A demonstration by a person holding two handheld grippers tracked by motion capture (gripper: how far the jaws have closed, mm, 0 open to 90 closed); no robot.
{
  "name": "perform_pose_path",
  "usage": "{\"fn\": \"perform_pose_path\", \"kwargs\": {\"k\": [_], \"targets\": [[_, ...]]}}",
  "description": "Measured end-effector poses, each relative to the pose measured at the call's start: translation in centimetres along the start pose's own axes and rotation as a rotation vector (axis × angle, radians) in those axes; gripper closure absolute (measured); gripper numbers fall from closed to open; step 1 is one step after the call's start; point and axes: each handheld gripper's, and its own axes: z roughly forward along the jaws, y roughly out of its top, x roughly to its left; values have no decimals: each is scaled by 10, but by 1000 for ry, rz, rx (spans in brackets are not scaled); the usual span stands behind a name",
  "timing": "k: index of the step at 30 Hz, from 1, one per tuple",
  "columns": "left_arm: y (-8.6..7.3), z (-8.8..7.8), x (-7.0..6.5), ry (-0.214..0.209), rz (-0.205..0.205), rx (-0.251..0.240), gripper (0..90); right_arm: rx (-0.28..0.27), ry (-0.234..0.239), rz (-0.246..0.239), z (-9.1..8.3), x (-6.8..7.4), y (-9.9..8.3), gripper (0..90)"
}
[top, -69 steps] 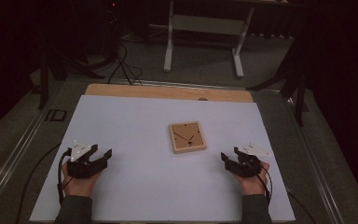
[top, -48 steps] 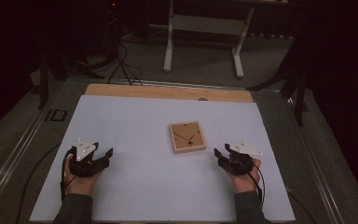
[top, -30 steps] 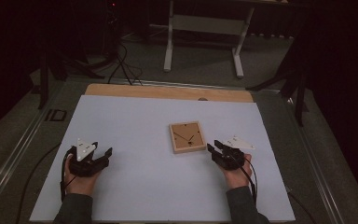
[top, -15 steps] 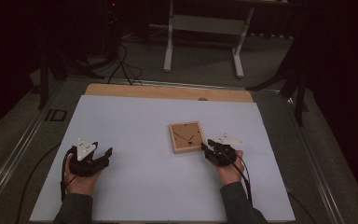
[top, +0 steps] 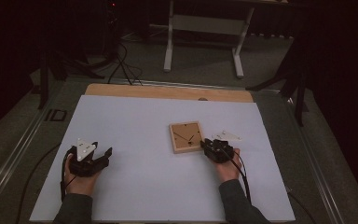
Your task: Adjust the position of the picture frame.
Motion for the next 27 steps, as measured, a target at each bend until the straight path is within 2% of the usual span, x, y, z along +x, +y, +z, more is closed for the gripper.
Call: {"fn": "perform_pose_path", "kwargs": {"k": [6,10,13,18,20,27], "targets": [[0,0,0,1,0,0,405,-4,-5,1,3,0,2,729],[0,-1,1,1,-4,-2,404,6,-34,-4,7,-4,2,716],[0,-2,2,1,-7,-6,405,6,-18,29,10,-8,2,719],[0,-2,2,2,-6,-5,404,9,8,46,11,-10,2,770],[0,-2,1,2,-6,-5,404,10,21,69,10,-14,2,793],[0,-2,1,3,-4,-2,404,13,9,54,10,-12,2,795]]}}
